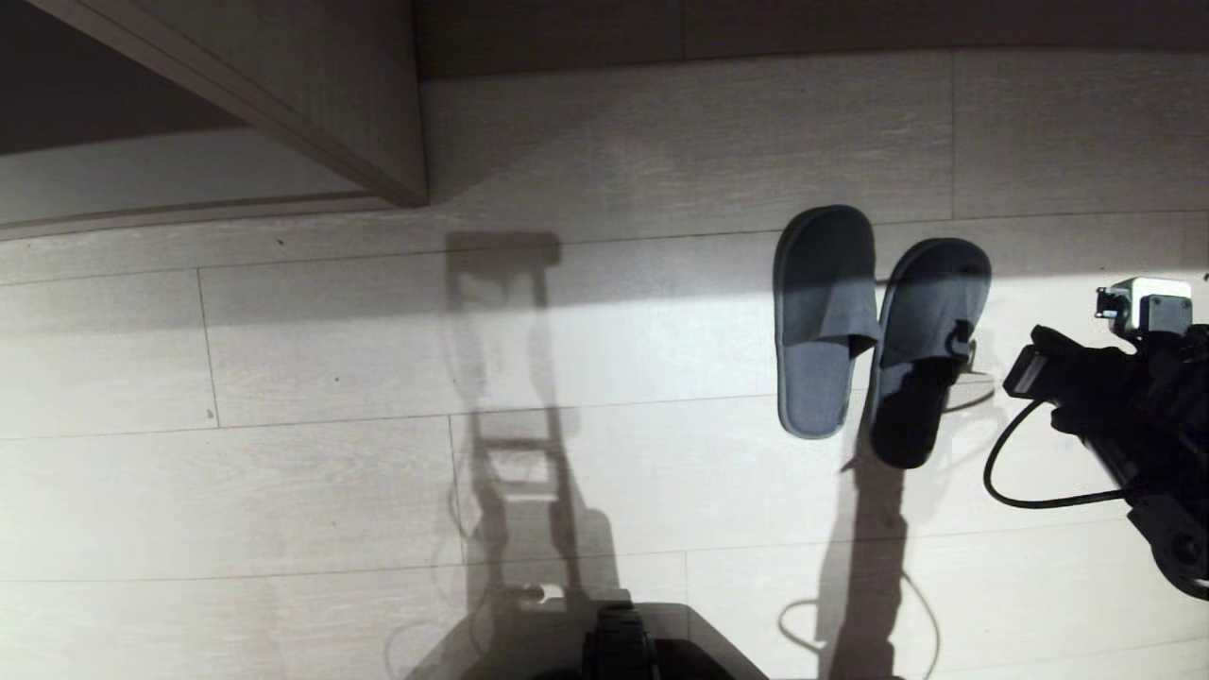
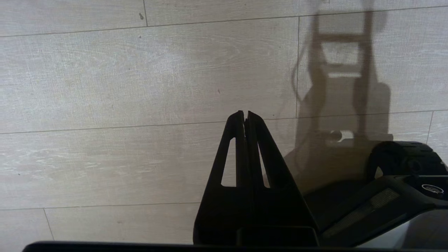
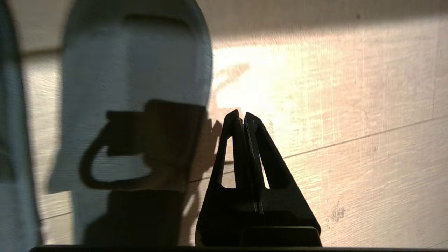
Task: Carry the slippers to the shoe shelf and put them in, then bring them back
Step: Place the slippers on the floor
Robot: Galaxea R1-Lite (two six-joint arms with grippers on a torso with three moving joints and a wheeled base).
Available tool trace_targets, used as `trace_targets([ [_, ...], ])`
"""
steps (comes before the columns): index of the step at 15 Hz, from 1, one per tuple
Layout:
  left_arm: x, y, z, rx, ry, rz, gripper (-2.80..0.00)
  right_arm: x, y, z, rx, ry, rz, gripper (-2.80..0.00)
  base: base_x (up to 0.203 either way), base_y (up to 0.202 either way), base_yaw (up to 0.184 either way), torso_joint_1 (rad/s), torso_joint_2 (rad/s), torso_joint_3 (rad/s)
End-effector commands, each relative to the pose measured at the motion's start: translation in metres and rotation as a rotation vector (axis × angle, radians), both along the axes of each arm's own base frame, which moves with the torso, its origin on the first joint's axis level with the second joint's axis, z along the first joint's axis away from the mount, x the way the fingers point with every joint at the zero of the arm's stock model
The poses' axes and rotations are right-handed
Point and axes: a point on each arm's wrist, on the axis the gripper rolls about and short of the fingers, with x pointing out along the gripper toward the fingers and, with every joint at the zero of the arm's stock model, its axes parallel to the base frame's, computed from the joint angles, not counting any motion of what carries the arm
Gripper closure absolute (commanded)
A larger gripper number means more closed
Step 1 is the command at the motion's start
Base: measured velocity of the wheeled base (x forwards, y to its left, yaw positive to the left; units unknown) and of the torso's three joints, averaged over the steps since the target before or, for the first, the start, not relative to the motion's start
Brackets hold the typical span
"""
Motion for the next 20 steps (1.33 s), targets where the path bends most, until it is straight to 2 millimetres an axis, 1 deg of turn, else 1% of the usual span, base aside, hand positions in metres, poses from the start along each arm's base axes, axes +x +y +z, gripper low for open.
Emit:
trace_targets([
  [1, 0.000, 0.000, 0.000, 0.000, 0.001, 0.001, 0.00, 0.019, -0.007, -0.028, 0.012, 0.055, -0.011, 0.00, 0.000, 0.000, 0.000, 0.000, 0.00, 0.000],
  [3, 0.000, 0.000, 0.000, 0.000, 0.001, 0.001, 0.00, 0.039, -0.009, -0.040, 0.011, 0.044, -0.010, 0.00, 0.000, 0.000, 0.000, 0.000, 0.00, 0.000],
  [7, 0.000, 0.000, 0.000, 0.001, 0.001, 0.001, 0.00, 0.058, 0.004, -0.050, 0.010, 0.048, 0.026, 0.00, 0.000, 0.000, 0.000, 0.000, 0.00, 0.000],
  [13, 0.000, 0.000, 0.000, 0.000, 0.001, 0.001, 0.00, 0.086, 0.011, -0.050, 0.004, 0.006, 0.045, 0.00, 0.000, 0.000, 0.000, 0.000, 0.00, 0.000],
  [15, 0.000, 0.000, 0.000, 0.000, 0.001, 0.001, 0.00, 0.086, 0.015, -0.046, 0.002, 0.006, 0.058, 0.00, 0.000, 0.000, 0.000, 0.000, 0.00, 0.000],
  [20, 0.000, 0.000, 0.000, 0.001, 0.001, 0.001, 0.00, 0.088, 0.036, -0.040, -0.005, 0.001, 0.142, 0.00, 0.000, 0.000, 0.000, 0.000, 0.00, 0.000],
])
